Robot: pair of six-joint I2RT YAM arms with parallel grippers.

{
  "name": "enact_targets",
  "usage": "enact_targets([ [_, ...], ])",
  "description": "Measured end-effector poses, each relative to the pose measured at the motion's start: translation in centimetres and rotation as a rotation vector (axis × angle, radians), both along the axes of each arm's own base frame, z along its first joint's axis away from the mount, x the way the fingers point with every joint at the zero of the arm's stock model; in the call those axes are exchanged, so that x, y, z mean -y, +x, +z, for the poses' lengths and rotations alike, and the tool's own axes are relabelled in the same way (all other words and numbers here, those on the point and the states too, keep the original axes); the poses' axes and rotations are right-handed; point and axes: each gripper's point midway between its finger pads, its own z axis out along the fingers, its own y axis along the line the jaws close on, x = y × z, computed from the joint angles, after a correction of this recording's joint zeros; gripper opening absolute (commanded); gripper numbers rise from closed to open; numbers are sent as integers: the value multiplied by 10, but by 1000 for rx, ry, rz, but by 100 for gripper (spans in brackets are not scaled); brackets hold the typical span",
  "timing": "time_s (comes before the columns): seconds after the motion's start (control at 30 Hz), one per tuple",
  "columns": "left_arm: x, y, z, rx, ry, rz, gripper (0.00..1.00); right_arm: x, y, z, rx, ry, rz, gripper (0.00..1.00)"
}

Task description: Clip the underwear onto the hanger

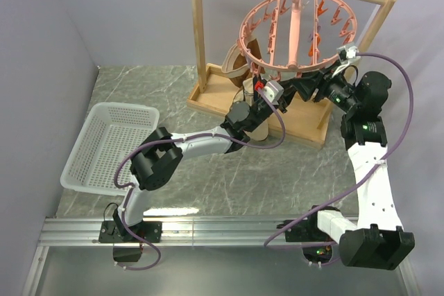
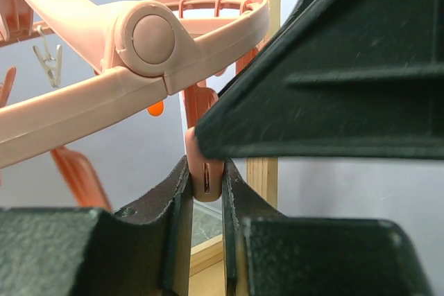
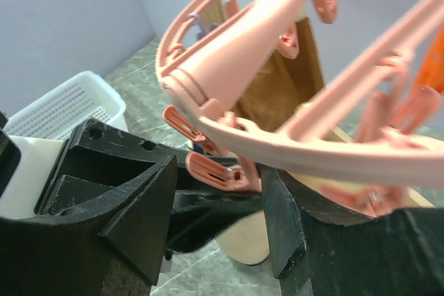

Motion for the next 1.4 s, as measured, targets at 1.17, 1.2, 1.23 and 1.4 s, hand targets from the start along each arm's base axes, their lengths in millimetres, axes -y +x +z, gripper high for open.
enact_targets([
  [1.17, -35, -44, -60, -117, 253, -108, 66, -6, 13, 3, 60, -33, -87, 0],
  [1.2, -49, -52, -64, -134, 275, -132, 66, -6, 13, 2, 59, -31, -87, 0],
  [1.23, -64, -60, -66, -151, 290, -148, 65, -6, 13, 3, 58, -29, -87, 0],
  [1.4, -137, -83, -51, -213, 319, -190, 65, -7, 16, 0, 49, -29, -86, 0],
])
